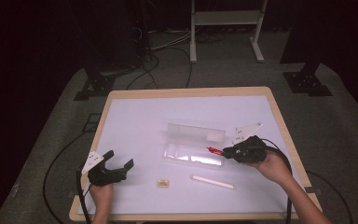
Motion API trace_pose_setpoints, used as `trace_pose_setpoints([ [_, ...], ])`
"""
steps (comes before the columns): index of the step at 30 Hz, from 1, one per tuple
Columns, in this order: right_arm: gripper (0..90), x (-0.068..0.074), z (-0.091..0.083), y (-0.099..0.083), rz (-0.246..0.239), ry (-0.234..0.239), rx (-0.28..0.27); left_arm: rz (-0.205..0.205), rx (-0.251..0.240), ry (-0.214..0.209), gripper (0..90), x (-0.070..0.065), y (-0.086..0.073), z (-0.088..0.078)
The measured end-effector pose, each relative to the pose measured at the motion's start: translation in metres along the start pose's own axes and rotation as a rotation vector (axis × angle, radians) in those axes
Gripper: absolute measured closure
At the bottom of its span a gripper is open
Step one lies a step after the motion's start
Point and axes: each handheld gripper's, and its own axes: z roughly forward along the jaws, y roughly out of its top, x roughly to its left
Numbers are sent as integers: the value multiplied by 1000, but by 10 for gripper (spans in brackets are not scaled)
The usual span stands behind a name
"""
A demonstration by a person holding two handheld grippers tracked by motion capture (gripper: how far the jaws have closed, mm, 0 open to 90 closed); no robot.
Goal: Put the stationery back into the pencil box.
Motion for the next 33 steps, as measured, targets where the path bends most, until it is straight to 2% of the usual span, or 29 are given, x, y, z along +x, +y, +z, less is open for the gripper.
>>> trace_pose_setpoints([
  [12, 791, -3, 12, 17, -23, 14, -5, 1, 0, 2, 0, 0, 0, 1],
  [33, 791, -6, 42, 40, -62, 42, 31, -1, -1, 0, 0, 0, 0, 1],
])
